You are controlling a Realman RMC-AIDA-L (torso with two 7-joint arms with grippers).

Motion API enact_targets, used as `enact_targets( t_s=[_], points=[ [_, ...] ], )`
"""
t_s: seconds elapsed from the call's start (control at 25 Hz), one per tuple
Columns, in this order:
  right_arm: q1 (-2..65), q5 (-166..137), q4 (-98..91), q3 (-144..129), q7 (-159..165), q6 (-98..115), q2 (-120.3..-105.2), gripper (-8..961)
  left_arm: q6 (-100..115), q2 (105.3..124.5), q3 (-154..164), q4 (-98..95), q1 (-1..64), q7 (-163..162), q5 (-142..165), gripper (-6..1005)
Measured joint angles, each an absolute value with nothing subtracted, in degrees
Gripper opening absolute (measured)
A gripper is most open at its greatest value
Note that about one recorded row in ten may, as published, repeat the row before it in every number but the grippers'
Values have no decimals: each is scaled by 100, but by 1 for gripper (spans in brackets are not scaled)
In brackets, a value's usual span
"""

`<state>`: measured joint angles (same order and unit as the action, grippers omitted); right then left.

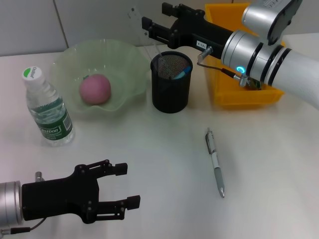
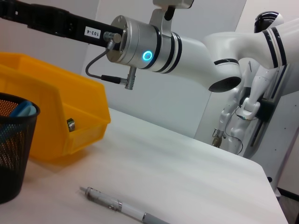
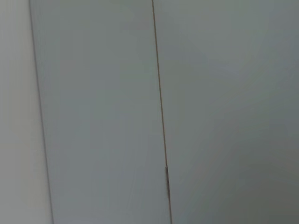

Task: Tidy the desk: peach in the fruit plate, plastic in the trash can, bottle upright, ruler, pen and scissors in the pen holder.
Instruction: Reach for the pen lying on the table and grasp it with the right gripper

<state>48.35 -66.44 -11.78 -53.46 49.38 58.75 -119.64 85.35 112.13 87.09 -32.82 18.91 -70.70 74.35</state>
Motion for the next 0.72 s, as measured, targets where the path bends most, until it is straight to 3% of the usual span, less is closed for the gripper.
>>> enact_targets(
  t_s=[0.48, 0.72],
  points=[
    [4738, -6644, -1293, -5307, 4938, 5896, -11961, 792, 8534, 11214, 8710, -3294, 1899, -7066, 7436, 862],
    [4620, -6536, -1395, -5299, 4938, 5988, -11966, 792, 8539, 11215, 8710, -3295, 1898, -7066, 7435, 863]
  ],
)
